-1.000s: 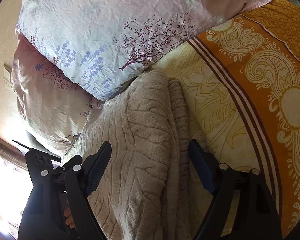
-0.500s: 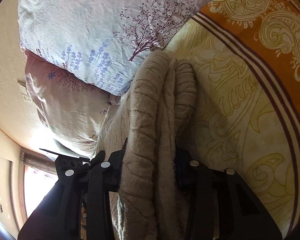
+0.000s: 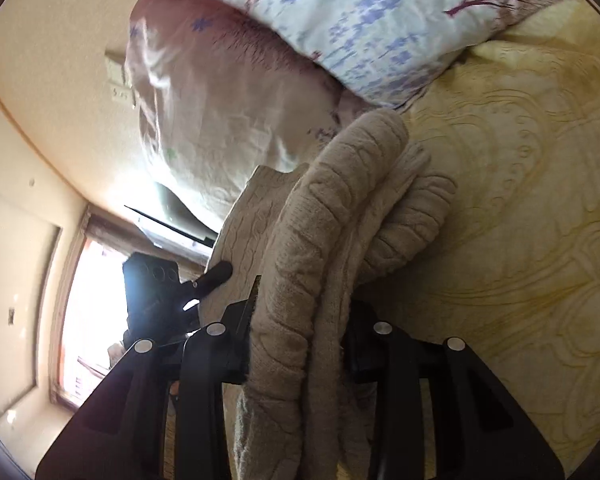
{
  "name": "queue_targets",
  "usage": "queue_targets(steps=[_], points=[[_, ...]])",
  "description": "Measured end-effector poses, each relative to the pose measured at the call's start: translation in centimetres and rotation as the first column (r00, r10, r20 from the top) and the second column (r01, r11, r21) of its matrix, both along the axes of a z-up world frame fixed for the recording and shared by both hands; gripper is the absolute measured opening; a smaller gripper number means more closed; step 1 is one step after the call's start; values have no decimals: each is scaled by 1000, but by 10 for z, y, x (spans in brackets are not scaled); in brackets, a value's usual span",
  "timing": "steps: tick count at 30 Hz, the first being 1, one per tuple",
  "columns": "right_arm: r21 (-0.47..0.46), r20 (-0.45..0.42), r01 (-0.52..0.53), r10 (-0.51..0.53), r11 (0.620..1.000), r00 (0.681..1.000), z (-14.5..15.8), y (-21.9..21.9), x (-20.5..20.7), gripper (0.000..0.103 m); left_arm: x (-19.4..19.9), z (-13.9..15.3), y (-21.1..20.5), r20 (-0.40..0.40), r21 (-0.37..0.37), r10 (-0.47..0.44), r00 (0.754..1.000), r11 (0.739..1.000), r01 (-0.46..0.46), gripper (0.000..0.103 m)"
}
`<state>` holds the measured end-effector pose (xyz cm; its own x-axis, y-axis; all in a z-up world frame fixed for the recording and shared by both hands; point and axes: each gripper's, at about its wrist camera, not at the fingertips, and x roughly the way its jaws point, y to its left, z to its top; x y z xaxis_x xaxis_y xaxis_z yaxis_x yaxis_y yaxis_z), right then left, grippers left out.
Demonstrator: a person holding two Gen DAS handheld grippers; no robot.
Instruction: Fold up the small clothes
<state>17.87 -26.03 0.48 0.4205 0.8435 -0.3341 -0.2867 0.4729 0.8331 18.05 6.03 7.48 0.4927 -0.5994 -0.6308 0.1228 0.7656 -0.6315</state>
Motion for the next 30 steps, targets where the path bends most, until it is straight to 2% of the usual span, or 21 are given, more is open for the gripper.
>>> queue_targets(steps=[2,5,7,11,13,16,18,20,23,27,28,30], points=[[-103,60,10,-4,995,998,6,17,-2,33,-1,0,13,6,32,23,1000,999,-23,38],[-246,117,70,-42,967,992,9,30,-4,33,2,-13,13,-25,117,51,998,992,-48,40],[-280,137,102,-66,955,988,11,28,-5,33,2,-22,8,-25,167,67,997,984,-62,44],[-295,141,143,-105,945,984,8,27,2,33,0,-21,-4,36,248,72,997,966,-78,50],[-296,102,128,-102,947,990,0,23,4,33,-1,-17,-13,72,333,60,996,939,-81,55],[-245,34,97,-91,965,995,-5,13,6,41,-7,-4,-31,141,472,43,989,875,-106,59],[-186,41,152,-147,971,988,-1,-4,2,44,-20,7,-34,210,541,44,977,827,-153,61],[-159,77,224,-214,961,974,4,-19,-2,44,-32,20,-41,280,566,24,960,803,-185,67],[-111,90,221,-212,969,973,5,-22,-4,44,-45,34,-62,329,579,-48,943,800,-161,71],[-220,105,150,-130,964,986,4,7,-1,44,-50,31,-96,300,586,-142,943,808,-65,73],[-253,125,147,-118,956,985,5,12,-5,35,-52,28,-103,288,589,-155,945,807,-47,73],[-280,170,136,-90,951,981,12,18,-11,28,-56,22,-113,274,591,-184,944,807,-14,73]])
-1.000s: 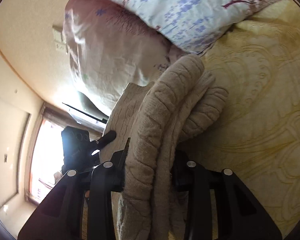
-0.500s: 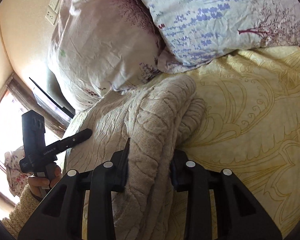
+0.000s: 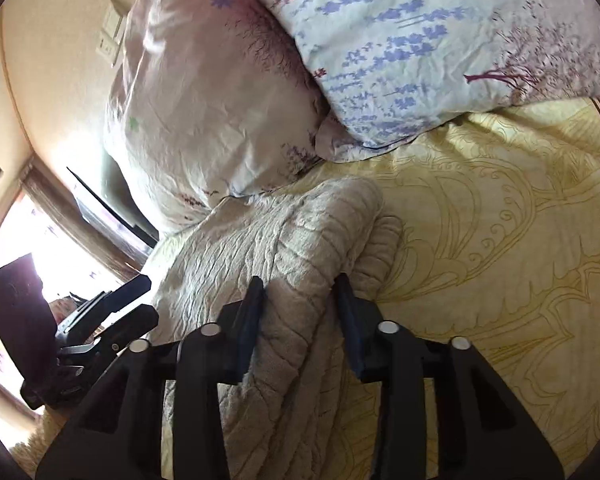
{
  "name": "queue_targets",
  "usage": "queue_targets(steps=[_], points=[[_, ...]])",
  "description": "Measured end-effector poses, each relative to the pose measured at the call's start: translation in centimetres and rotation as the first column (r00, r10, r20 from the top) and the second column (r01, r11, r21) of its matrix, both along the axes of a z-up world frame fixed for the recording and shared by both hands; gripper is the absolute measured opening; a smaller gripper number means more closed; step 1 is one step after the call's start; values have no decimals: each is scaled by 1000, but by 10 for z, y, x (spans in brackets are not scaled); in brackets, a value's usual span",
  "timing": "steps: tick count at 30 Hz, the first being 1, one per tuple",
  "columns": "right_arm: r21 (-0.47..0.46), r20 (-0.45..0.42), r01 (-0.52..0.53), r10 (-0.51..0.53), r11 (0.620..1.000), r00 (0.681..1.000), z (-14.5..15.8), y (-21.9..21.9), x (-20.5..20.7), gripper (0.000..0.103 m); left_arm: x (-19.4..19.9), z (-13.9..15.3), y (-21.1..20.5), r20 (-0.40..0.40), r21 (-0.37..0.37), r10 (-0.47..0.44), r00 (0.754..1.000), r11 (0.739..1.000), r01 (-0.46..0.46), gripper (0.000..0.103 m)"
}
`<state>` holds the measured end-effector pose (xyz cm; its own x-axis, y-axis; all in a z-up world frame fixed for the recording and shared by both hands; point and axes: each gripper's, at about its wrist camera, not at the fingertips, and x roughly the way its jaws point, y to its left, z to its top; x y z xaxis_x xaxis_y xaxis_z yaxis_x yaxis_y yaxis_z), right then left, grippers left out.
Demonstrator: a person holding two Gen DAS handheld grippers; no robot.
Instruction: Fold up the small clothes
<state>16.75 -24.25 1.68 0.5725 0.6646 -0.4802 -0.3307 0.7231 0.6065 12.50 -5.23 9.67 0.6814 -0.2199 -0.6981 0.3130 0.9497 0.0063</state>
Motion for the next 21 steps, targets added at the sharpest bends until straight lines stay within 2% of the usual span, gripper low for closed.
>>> queue_targets(steps=[2,4,6,8,10,12,14,15,16,17,18,21], points=[[19,26,13,-13,1000,1000,5,-5,-3,23,-4,-5,-10,4,27,-18,1000,999,18,73],[9,20,69,-69,998,997,6,-15,-2,18,-7,-7,-15,13,54,-28,1000,998,27,73],[-20,-5,126,-126,992,992,2,-24,0,8,-8,-9,-17,12,72,-28,1000,997,27,75],[-15,-32,124,-125,992,992,-2,-27,2,8,-9,-11,-17,8,87,-20,1000,996,19,76],[-54,-32,109,-111,993,993,-3,-20,4,8,-9,-14,-17,1,101,-11,1000,995,11,76],[-20,-35,96,-97,995,995,-3,-22,3,9,-11,-15,-14,1,105,-7,1000,994,6,76],[27,-36,90,-89,996,995,-2,-26,3,16,-11,-15,-11,-2,101,-5,1000,995,6,78],[33,-38,85,-84,996,996,-2,-25,3,23,-11,-16,-11,-4,100,-7,1000,995,7,79],[23,-41,81,-80,996,996,-3,-23,3,32,-11,-17,-12,-6,103,-9,1000,995,10,79],[6,-46,71,-71,997,996,-4,-19,4,34,-11,-18,-13,-6,109,-11,1000,994,11,80],[-4,-50,53,-53,999,997,-5,-15,5,34,-12,-19,-15,-6,113,-14,1000,993,15,81],[-89,12,71,-71,993,997,4,-8,-1,16,-13,-21,-21,-13,111,-36,999,993,37,82]])
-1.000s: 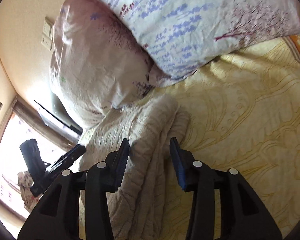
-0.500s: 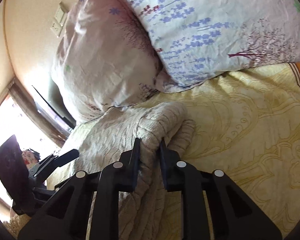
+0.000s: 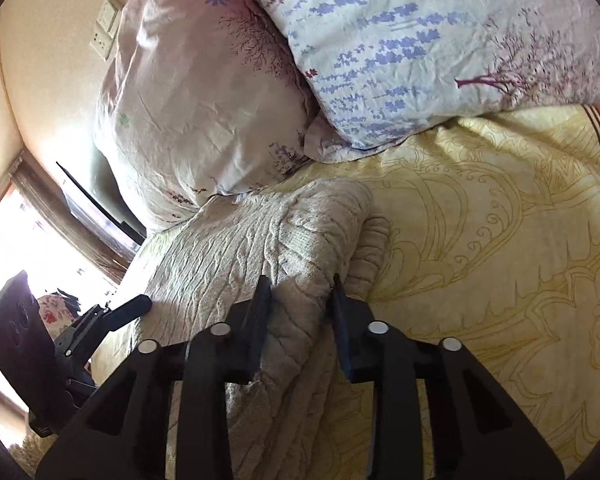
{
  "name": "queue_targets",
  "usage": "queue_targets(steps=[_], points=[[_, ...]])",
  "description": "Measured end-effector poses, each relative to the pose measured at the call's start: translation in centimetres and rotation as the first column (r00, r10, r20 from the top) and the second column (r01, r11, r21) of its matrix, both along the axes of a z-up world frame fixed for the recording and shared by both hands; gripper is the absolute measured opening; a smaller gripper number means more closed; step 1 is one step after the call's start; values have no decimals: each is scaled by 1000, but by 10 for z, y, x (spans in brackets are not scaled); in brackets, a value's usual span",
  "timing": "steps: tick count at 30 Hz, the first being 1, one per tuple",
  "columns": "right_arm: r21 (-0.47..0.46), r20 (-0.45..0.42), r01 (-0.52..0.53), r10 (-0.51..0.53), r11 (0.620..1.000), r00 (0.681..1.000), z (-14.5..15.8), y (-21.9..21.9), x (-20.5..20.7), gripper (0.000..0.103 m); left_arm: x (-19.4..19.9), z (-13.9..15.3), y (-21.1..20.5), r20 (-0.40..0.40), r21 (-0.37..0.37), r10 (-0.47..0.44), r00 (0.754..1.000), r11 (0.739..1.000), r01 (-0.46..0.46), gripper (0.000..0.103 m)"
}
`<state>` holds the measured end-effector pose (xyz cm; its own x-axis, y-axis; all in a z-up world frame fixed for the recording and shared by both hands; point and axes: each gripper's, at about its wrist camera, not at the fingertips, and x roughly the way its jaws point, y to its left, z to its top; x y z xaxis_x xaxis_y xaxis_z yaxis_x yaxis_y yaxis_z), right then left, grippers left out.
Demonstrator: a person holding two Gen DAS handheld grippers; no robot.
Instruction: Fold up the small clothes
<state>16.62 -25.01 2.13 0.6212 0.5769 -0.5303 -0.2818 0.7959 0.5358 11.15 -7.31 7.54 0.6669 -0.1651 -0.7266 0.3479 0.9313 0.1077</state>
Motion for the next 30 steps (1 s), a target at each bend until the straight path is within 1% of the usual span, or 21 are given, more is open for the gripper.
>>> queue_targets(steps=[1,3,5,6,9,11,12,13,14,15,17,19,23,24,25,26,27,28,30], points=[[-18,8,24,-24,1000,1000,2,-2,-1,9,0,-1,-2,0,0,-5,1000,1000,5,82],[-30,-14,52,-53,998,999,-2,-9,3,9,-2,-1,-4,2,9,-8,1000,1000,8,82],[-14,-49,50,-51,999,998,-10,-14,7,9,-5,0,-4,5,12,-10,1000,1000,10,82],[-16,-46,37,-38,999,998,-10,-13,7,9,-6,1,-4,8,19,-8,1000,1000,8,82],[-56,-2,21,-21,998,1000,-4,-9,3,11,-9,4,0,14,39,19,1000,999,-19,82],[-80,15,50,-49,995,999,2,-11,-2,30,-10,6,4,10,44,40,999,998,-41,86],[-83,15,77,-76,994,997,6,-13,-5,50,-11,7,6,10,46,53,999,998,-53,86],[-59,15,88,-87,994,996,10,-17,-10,61,-11,9,9,11,47,62,998,997,-63,86],[-20,12,86,-86,996,996,14,-21,-15,62,-12,10,12,12,47,70,997,996,-71,86],[14,2,79,-79,997,997,17,-23,-21,63,-12,11,15,13,45,77,997,996,-77,86],[51,-34,62,-60,997,998,18,-24,-32,63,-11,10,20,8,44,86,996,995,-87,87],[49,-67,52,-49,997,997,16,-19,-44,63,-11,8,23,3,52,96,995,994,-96,87],[14,-97,14,-13,1000,995,11,-1,-61,63,-10,6,27,3,57,103,995,993,-103,87],[-4,-101,0,0,1000,995,10,6,-62,55,-10,4,28,1,55,105,994,993,-105,87],[-49,-97,-13,8,999,995,10,14,-63,33,-9,2,30,-4,53,106,994,993,-106,88],[-120,-79,1,-11,993,997,11,20,-65,30,-9,0,32,-12,55,111,994,992,-110,88],[-169,-59,15,-25,986,998,14,24,-67,25,-9,-3,34,-22,53,112,994,992,-110,88],[-195,-50,31,-41,980,998,16,26,-69,23,-10,-6,37,-31,50,111,993,993,-109,88],[-226,-59,58,-73,972,996,17,26,-69,22,-13,-12,43,-48,48,106,993,993,-104,86]])
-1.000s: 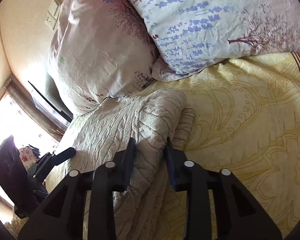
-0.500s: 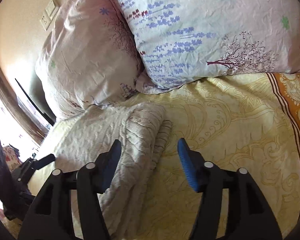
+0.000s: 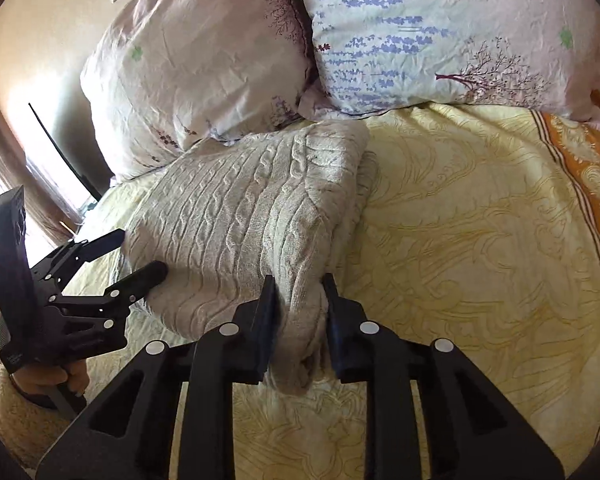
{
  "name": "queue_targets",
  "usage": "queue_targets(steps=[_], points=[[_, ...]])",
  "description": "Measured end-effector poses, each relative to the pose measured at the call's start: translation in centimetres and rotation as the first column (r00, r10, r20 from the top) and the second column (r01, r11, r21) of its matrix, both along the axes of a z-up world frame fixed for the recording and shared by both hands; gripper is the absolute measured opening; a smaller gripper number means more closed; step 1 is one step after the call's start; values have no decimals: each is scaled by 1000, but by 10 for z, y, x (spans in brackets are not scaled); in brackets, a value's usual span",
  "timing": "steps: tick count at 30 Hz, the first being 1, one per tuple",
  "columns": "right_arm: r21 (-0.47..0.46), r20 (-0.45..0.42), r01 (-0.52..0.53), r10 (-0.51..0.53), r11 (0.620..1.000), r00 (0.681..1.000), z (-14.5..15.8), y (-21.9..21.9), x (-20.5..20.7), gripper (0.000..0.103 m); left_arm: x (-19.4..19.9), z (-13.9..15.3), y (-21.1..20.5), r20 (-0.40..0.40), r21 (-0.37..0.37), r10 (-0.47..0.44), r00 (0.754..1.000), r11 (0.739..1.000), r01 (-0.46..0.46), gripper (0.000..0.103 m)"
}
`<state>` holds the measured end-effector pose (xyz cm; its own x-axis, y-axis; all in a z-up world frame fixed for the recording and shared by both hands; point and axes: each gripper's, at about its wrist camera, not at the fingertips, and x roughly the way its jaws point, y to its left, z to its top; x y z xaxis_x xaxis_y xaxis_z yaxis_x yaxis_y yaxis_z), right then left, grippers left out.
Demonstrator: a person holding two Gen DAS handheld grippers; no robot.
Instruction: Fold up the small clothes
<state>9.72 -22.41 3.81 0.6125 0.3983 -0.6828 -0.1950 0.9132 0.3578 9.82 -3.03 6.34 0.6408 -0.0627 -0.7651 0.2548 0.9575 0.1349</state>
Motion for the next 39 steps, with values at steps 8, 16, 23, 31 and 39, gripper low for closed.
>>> queue_targets(steps=[8,16,23,31,39], points=[[-53,20,54,-53,997,998,1,-2,-9,36,-12,-8,33,-74,-150,25,997,988,-36,80],[-80,214,-15,32,997,976,26,22,-35,35,-23,40,36,68,-366,20,998,931,6,79],[-150,145,-3,25,989,989,-2,31,-26,35,-11,18,0,25,-234,-5,1000,972,10,79],[-237,124,-3,33,971,992,-8,42,-24,35,-9,7,-13,17,-99,-19,1000,995,20,82],[-324,111,-19,58,946,992,-19,51,-21,37,-8,-3,-22,0,-20,-20,1000,1000,20,88]])
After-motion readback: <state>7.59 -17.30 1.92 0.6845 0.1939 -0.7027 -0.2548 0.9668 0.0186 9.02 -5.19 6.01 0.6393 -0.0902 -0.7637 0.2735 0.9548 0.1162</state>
